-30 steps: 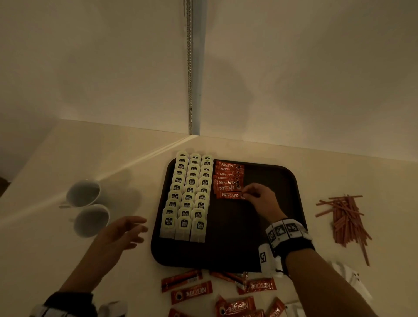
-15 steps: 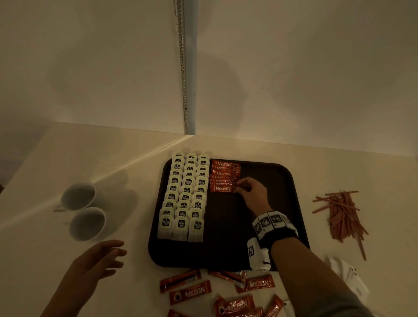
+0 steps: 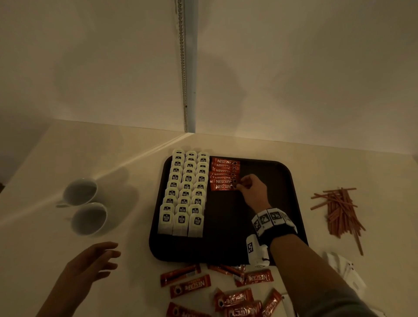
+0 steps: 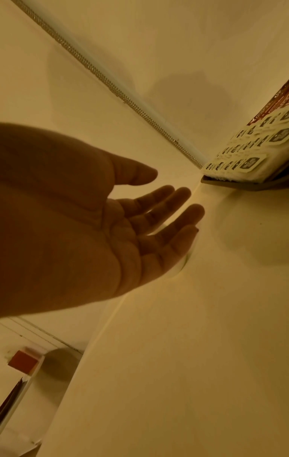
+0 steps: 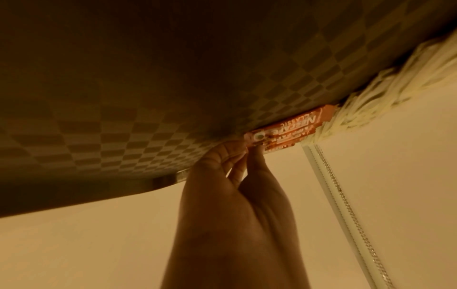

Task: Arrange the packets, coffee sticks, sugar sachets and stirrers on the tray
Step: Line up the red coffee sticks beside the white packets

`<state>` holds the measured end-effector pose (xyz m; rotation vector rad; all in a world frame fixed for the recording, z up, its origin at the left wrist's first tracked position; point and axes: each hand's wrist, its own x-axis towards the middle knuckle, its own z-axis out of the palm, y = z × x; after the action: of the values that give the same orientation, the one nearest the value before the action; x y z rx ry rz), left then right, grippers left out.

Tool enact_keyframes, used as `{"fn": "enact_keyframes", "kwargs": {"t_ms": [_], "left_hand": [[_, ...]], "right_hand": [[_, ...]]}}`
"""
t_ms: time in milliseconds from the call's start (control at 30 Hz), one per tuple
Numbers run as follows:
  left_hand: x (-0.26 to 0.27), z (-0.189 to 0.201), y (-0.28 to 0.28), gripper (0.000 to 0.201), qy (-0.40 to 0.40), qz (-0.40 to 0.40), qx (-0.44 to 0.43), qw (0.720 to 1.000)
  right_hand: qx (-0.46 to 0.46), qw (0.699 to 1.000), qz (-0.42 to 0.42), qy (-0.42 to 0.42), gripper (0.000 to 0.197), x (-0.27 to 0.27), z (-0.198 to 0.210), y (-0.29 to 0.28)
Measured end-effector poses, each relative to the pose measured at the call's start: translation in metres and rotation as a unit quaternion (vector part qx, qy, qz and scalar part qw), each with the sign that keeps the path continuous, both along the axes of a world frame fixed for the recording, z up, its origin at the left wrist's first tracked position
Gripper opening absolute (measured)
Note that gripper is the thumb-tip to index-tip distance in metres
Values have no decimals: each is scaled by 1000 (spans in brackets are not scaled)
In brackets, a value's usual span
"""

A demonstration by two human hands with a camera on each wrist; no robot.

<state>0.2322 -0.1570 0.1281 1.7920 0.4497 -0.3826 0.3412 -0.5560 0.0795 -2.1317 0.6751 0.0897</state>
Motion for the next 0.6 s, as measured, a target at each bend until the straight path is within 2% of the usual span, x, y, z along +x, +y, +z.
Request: {"fn": "enact_keyframes", "kwargs": {"t_ms": [133, 200, 267, 333, 400, 500, 600], "left_hand": [[-14, 5, 7, 20, -4, 1, 2, 1000], [-26, 8, 10, 20, -10, 1, 2, 1000], [-37, 11, 14, 20, -12, 6, -1, 1000], [-49, 13, 18, 20, -8, 12, -1, 1000], [-61, 12, 23, 19, 0, 13, 2, 1000], [-81, 9, 32, 19, 3, 17, 2, 1000], [-99, 5, 40, 19, 10, 29, -2, 1000]], "right_hand": [[3, 997, 59, -45, 18, -15, 23, 9], [-5, 987, 154, -37, 21, -31, 38, 24], [-17, 962, 270, -27, 25, -55, 51, 46], [-31, 925, 378, -12, 30, -85, 59, 70], [-48, 875, 481, 27, 42, -115, 61, 94], [-93, 802, 584, 82, 76, -154, 48, 121], [-206, 732, 645, 73, 111, -179, 24, 136]]}}
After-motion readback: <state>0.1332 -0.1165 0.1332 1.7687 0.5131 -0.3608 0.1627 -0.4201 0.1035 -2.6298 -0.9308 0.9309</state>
